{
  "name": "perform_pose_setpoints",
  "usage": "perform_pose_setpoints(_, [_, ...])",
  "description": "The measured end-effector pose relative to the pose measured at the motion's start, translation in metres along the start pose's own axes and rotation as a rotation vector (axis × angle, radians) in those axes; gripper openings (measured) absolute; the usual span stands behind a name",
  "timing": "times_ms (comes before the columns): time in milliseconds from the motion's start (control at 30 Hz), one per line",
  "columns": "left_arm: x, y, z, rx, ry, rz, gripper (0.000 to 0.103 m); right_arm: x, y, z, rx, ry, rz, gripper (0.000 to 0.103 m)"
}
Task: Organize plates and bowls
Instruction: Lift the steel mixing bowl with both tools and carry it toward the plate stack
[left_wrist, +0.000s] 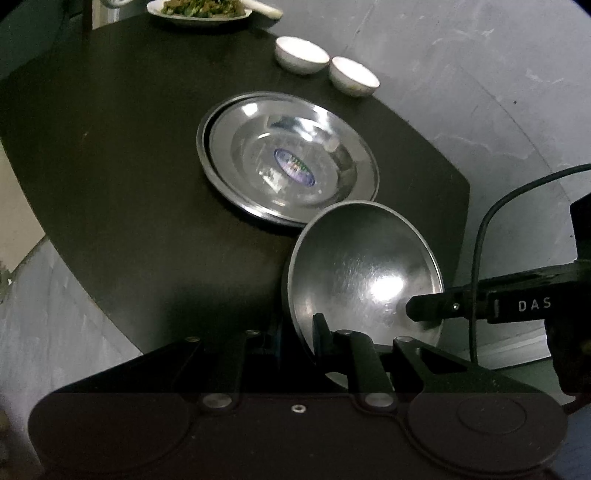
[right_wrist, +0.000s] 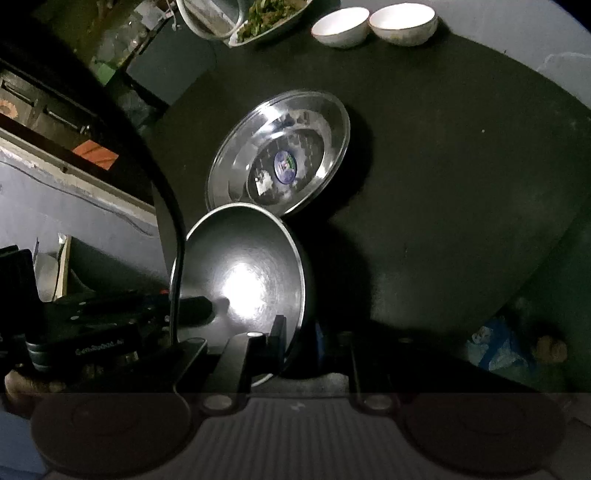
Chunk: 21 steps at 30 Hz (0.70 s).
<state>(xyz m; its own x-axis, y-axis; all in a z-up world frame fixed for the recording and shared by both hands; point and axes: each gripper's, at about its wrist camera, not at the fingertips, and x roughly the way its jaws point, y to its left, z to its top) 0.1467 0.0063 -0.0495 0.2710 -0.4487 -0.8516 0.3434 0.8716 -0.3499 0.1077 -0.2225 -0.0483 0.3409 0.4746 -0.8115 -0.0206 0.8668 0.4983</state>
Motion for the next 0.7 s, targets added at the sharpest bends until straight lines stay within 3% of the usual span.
perform_pose_setpoints(533, [0.005, 0.001, 0.002, -0.013, 0.023, 0.001, 0.019, 0.012, 0.001, 0.007, -0.017, 0.044, -0.012, 0.021])
perform_pose_setpoints(700, [-0.001, 0.0, 0.002, 0.0, 0.004, 0.036, 0.044, 0.008, 0.002, 0.006, -0.024, 0.023, -0.024, 0.028])
